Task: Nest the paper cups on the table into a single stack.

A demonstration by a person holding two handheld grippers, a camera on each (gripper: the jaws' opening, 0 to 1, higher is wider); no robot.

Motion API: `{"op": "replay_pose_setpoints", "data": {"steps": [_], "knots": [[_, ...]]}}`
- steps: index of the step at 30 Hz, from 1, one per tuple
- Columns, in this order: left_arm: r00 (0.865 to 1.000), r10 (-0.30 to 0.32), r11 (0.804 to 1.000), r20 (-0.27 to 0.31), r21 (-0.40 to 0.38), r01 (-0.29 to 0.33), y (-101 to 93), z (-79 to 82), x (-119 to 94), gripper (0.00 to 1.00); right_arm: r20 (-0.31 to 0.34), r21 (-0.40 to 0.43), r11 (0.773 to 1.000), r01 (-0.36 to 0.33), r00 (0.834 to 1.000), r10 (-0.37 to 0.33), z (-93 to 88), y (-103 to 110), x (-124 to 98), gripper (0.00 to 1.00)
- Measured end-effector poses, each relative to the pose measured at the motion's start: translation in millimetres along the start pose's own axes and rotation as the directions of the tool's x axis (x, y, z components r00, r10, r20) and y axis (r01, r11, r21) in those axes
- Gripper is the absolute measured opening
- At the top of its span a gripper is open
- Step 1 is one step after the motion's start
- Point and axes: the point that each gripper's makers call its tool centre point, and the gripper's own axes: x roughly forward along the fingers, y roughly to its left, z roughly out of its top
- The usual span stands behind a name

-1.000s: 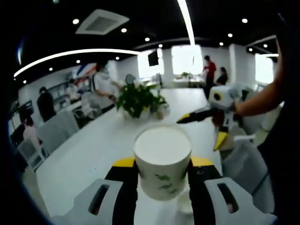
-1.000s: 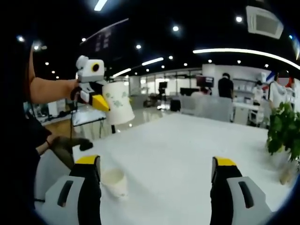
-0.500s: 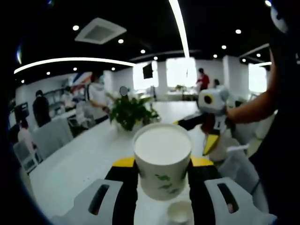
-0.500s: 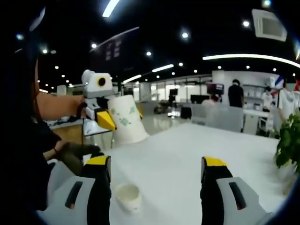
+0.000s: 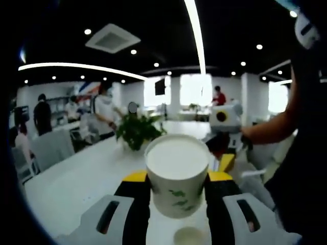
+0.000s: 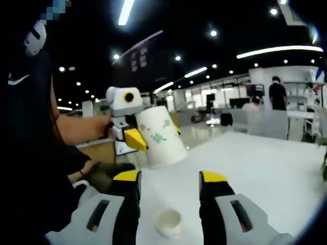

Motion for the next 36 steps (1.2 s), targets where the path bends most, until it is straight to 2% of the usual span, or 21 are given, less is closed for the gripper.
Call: {"op": "replay_pose_setpoints", "data": {"steps": [2,5,11,14,19,21,24,28,36], "knots": [[1.000,-0.006,1.000,0.010,0.001,0.006,-2.2,1.7,0,0.40,-0.007,-0.003,1.000,-0.020,1.000,0.019,-0.1,4,3,0.40],[0.999,-0.014,1.000,0.040,-0.015,0.015,-4.1,5.8,-2,0.40,-0.017,0.046,0.994,-0.098,0.995,0.098,-2.3,17,7,0.36],[0.993,-0.033,0.998,0.117,-0.056,0.040,-9.6,16.2,-9,0.40,0.036,0.081,0.985,-0.155,0.988,0.152,11.5,27,8,0.32],[0.992,-0.037,0.997,0.118,-0.068,0.045,-11.0,13.0,-12,0.40,0.075,0.101,0.979,-0.175,0.983,0.168,22.1,28,5,0.28],[0.992,-0.063,0.994,0.112,-0.082,0.073,-17.8,7.8,-17,0.39,0.082,0.111,0.975,-0.193,0.979,0.185,26.1,32,5,0.21],[0.993,-0.068,0.994,0.094,-0.075,0.075,-19.3,3.9,-18,0.39,0.093,0.123,0.969,-0.214,0.975,0.204,29.1,35,4,0.17],[0.991,-0.092,0.992,0.098,-0.079,0.100,-23.5,4.3,-21,0.39,0.111,0.143,0.961,-0.237,0.969,0.223,33.4,38,3,0.11],[0.988,-0.114,0.990,0.100,-0.075,0.121,-27.9,5.5,-22,0.40,0.131,0.159,0.949,-0.270,0.959,0.251,39.6,44,3,0.10],[0.987,-0.118,0.990,0.106,-0.063,0.125,-31.1,7.3,-20,0.40,0.162,0.168,0.935,-0.312,0.945,0.286,50.5,50,4,0.04]]}}
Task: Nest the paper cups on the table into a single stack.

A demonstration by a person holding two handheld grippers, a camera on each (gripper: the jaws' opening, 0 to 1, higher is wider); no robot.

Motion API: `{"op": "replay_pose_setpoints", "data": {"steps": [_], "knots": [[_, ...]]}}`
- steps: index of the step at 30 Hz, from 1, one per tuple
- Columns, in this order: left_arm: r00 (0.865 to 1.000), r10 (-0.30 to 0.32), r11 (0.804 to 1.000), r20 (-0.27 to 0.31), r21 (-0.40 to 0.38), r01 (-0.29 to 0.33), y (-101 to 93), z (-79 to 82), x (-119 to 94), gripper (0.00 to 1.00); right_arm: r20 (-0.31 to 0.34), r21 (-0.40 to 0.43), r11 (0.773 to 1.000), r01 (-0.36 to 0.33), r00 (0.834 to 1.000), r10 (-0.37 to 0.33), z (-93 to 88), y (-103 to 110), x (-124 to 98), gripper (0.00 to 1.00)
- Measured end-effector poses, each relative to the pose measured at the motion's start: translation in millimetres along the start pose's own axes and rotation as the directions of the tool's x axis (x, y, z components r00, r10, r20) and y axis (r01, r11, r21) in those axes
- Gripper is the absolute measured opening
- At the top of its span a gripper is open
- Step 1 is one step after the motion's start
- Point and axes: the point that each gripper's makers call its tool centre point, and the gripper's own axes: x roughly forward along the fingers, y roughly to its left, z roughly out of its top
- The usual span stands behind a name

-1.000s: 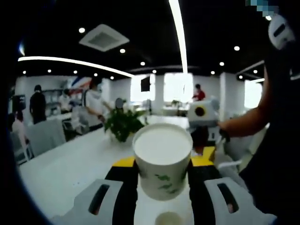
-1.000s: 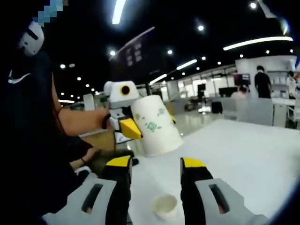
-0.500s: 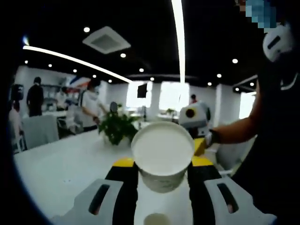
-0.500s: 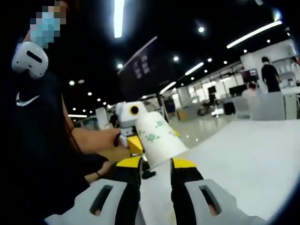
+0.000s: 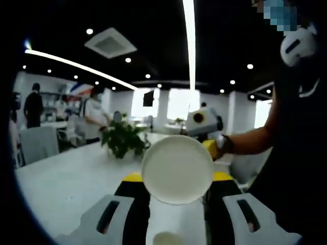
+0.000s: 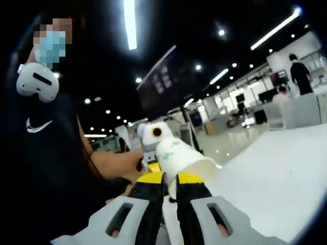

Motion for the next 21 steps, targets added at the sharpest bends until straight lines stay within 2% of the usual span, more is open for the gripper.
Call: {"op": "replay_pose_setpoints", "data": {"steps": [6,13,17,20,21], "knots": [[1.000,0.016,1.000,0.006,-0.009,-0.016,1.6,0.8,-3,0.37,-0.007,0.011,0.999,-0.047,0.999,0.047,5.4,11,4,0.00],[0.999,0.042,0.999,0.027,-0.013,-0.042,5.6,5.9,-5,0.45,-0.014,-0.006,0.998,-0.062,0.998,0.062,12.9,16,8,0.00],[0.996,0.088,0.996,0.018,-0.022,-0.087,13.0,4.2,-8,0.60,-0.014,-0.020,0.998,-0.061,0.998,0.061,18.9,18,8,0.00],[0.984,0.180,0.983,-0.012,0.033,-0.180,28.1,-2.2,-13,0.79,-0.027,-0.051,0.998,-0.044,0.999,0.043,23.1,17,9,0.00],[0.979,0.202,0.979,-0.029,0.030,-0.201,32.6,-5.8,-16,0.83,-0.036,-0.061,0.997,-0.037,0.999,0.035,23.6,16,8,0.00]]}}
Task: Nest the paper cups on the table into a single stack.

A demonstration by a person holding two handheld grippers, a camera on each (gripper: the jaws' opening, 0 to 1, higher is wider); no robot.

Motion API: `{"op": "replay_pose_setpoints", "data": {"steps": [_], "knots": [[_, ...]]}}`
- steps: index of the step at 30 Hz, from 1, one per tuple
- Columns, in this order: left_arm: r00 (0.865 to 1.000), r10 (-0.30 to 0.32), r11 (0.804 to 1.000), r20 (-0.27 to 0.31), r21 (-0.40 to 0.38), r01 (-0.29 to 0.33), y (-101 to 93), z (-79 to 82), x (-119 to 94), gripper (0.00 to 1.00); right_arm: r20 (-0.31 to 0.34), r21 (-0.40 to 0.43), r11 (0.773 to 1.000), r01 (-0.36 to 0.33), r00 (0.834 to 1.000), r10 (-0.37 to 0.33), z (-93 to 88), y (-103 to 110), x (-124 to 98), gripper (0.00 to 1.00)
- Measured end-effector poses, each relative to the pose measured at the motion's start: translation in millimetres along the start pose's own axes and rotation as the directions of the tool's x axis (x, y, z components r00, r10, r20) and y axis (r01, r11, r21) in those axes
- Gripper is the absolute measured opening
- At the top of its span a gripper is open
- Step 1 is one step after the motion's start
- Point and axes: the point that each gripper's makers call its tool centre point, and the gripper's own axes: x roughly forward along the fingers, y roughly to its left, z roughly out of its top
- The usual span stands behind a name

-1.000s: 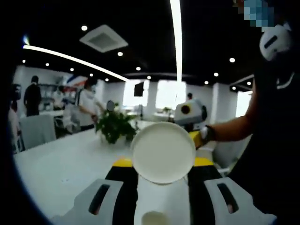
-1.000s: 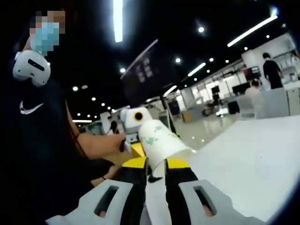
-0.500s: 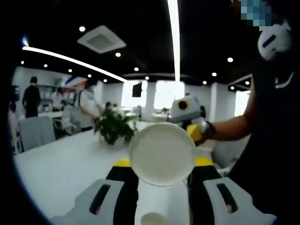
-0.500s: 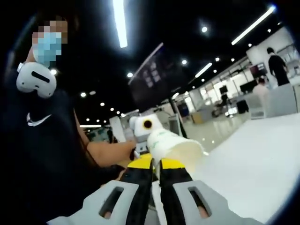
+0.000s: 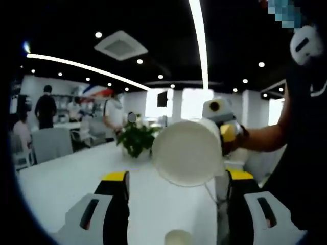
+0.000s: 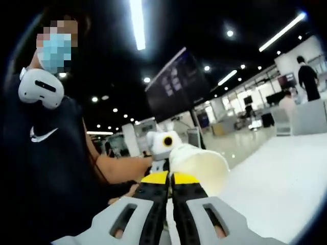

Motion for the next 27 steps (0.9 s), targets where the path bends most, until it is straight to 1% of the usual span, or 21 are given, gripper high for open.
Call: {"op": "replay_pose_setpoints", "data": {"steps": [1,2,3,4,6,7,9,10,14,16,17,18,19,20,21,22,23,24,25,26,27], "knots": [[1.000,0.025,1.000,-0.017,0.000,-0.025,5.2,-3.9,-2,0.87,-0.018,-0.015,1.000,0.013,1.000,-0.014,0.4,-2,-1,0.00],[0.999,0.032,0.999,-0.023,0.003,-0.032,7.2,-5.5,-3,0.89,-0.038,-0.030,0.999,0.027,0.999,-0.028,0.4,-4,-2,0.00],[0.998,0.059,0.998,-0.037,0.007,-0.059,13.0,-9.7,-5,0.90,-0.051,-0.039,0.999,0.034,0.998,-0.036,0.3,-6,-3,0.00],[0.996,0.074,0.997,-0.044,0.004,-0.074,15.8,-12.0,-7,0.92,-0.079,-0.057,0.997,0.045,0.996,-0.049,-0.7,-8,-4,0.00],[0.991,0.119,0.993,-0.052,-0.010,-0.120,24.8,-18.0,-12,0.96,-0.126,-0.064,0.996,0.054,0.990,-0.062,-0.9,-10,-6,0.00],[0.987,0.144,0.989,-0.064,-0.004,-0.145,29.5,-23.6,-15,0.98,-0.146,-0.067,0.996,0.060,0.987,-0.070,-0.6,-11,-6,0.00],[0.979,0.181,0.983,-0.093,0.004,-0.181,35.4,-34.3,-21,0.98,-0.205,-0.098,0.992,0.080,0.974,-0.099,0.8,-16,-6,0.00],[0.972,0.206,0.978,-0.113,-0.009,-0.208,38.8,-42.2,-25,0.98,-0.228,-0.110,0.990,0.084,0.968,-0.107,1.3,-17,-5,0.00],[0.963,0.243,0.968,-0.112,-0.029,-0.248,45.0,-52.3,-37,0.98,-0.309,-0.162,0.982,0.093,0.941,-0.140,3.0,-20,-3,0.00],[0.961,0.255,0.965,-0.105,-0.029,-0.260,46.9,-54.4,-42,0.98,-0.355,-0.183,0.979,0.089,0.923,-0.150,3.1,-20,-2,0.00],[0.960,0.257,0.965,-0.110,-0.020,-0.261,47.0,-56.5,-44,0.98,-0.387,-0.204,0.975,0.086,0.908,-0.162,2.4,-21,-2,0.00],[0.958,0.260,0.965,-0.123,-0.007,-0.262,47.9,-60.0,-47,0.98,-0.410,-0.221,0.972,0.084,0.896,-0.170,1.6,-21,-2,0.00],[0.954,0.264,0.964,-0.142,0.005,-0.266,48.9,-64.2,-49,0.98,-0.442,-0.249,0.965,0.078,0.878,-0.185,0.0,-22,-1,0.00],[0.951,0.269,0.962,-0.150,0.004,-0.272,49.4,-66.9,-52,0.98,-0.460,-0.265,0.961,0.073,0.867,-0.193,-0.9,-22,-1,0.00],[0.950,0.274,0.961,-0.149,0.001,-0.277,50.2,-68.6,-56,0.98,-0.505,-0.292,0.955,0.054,0.839,-0.202,-3.2,-21,0,0.00],[0.949,0.280,0.959,-0.144,-0.003,-0.283,51.3,-69.1,-58,0.98,-0.526,-0.304,0.952,0.046,0.825,-0.208,-4.0,-21,0,0.00],[0.948,0.286,0.957,-0.136,-0.010,-0.290,52.3,-69.2,-61,0.98,-0.550,-0.316,0.948,0.039,0.807,-0.217,-5.4,-22,0,0.00],[0.948,0.291,0.955,-0.127,-0.018,-0.296,53.4,-69.3,-64,0.98,-0.591,-0.333,0.943,0.026,0.774,-0.230,-8.2,-22,0,0.00],[0.948,0.293,0.954,-0.123,-0.023,-0.298,53.9,-69.8,-66,0.98,-0.616,-0.349,0.937,0.014,0.750,-0.241,-10.0,-23,-1,0.00],[0.944,0.308,0.949,-0.120,-0.029,-0.314,55.2,-71.3,-69,0.98,-0.651,-0.362,0.932,0.018,0.710,-0.267,-12.2,-26,-2,0.00],[0.938,0.321,0.944,-0.132,-0.027,-0.327,57.0,-74.4,-72,0.98,-0.674,-0.370,0.929,0.014,0.684,-0.279,-13.9,-27,-3,0.00]]}}
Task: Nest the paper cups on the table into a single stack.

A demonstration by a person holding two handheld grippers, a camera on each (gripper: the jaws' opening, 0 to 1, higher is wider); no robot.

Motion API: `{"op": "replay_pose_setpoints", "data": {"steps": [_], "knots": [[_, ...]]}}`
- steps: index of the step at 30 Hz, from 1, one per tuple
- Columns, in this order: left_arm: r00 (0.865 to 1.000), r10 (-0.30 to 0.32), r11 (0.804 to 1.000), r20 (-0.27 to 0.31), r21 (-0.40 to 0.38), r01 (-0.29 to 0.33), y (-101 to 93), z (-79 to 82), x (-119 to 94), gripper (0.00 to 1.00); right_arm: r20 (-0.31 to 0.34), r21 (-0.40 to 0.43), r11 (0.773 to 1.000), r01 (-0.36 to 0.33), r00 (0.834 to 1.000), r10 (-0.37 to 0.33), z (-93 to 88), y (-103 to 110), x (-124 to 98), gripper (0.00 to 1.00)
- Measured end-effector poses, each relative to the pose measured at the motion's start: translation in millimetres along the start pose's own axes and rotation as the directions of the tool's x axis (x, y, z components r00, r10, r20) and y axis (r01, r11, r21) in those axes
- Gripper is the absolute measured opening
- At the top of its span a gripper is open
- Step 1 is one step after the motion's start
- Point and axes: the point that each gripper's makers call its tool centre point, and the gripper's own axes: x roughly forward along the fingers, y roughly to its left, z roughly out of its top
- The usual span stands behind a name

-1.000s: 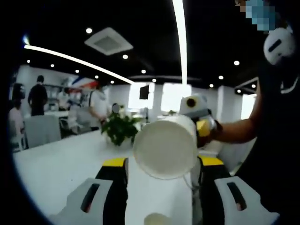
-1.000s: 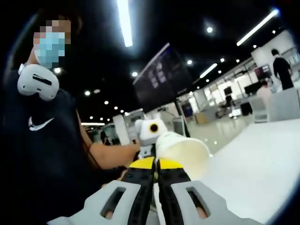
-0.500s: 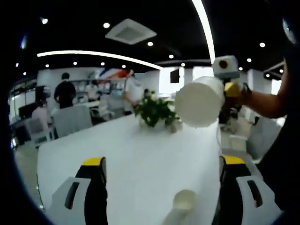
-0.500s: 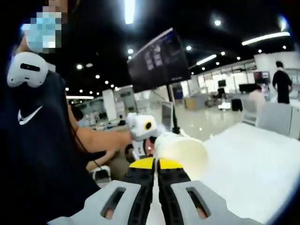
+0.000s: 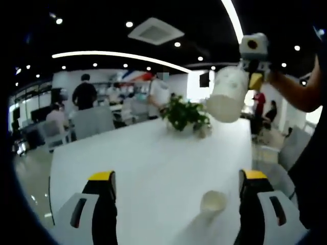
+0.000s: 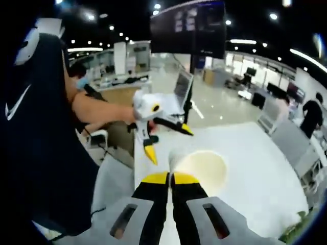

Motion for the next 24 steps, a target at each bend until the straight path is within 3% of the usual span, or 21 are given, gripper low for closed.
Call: {"op": "replay_pose_setpoints", "data": {"steps": [3,8,12,15,16,17,18,20,24], "knots": [[0.999,0.022,1.000,-0.025,0.002,-0.022,5.9,-6.2,-4,0.98,-0.129,-0.012,1.000,-0.011,0.992,0.010,-6.4,3,3,0.00],[0.999,0.044,0.999,-0.024,0.014,-0.044,11.7,-7.5,-9,0.98,-0.318,-0.111,0.991,-0.071,0.947,0.033,-16.1,11,12,0.00],[0.997,0.062,0.998,-0.034,0.013,-0.062,15.7,-12.4,-14,0.98,-0.433,-0.161,0.981,-0.105,0.901,0.026,-16.8,15,18,0.00],[0.997,0.068,0.998,-0.037,0.008,-0.068,15.0,-15.9,-17,0.98,-0.542,-0.169,0.977,-0.129,0.840,0.018,-22.4,17,19,0.00],[0.997,0.070,0.998,-0.039,0.007,-0.070,15.1,-17.1,-18,0.98,-0.560,-0.184,0.975,-0.121,0.828,-0.003,-23.4,14,19,0.00],[0.997,0.071,0.997,-0.040,0.006,-0.071,13.1,-17.1,-19,0.98,-0.593,-0.195,0.974,-0.117,0.805,-0.022,-25.7,11,18,0.00],[0.996,0.077,0.997,-0.042,0.005,-0.077,12.8,-18.2,-21,0.98,-0.606,-0.203,0.970,-0.134,0.795,-0.017,-26.6,12,18,0.00],[0.994,0.103,0.995,-0.033,0.012,-0.103,17.4,-19.3,-25,0.98,-0.611,-0.165,0.974,-0.153,0.791,0.021,-23.9,18,19,0.00],[0.992,0.118,0.993,-0.044,0.009,-0.118,23.0,-25.6,-31,0.98,-0.633,-0.161,0.975,-0.150,0.774,0.014,-20.9,15,19,0.00]]}}
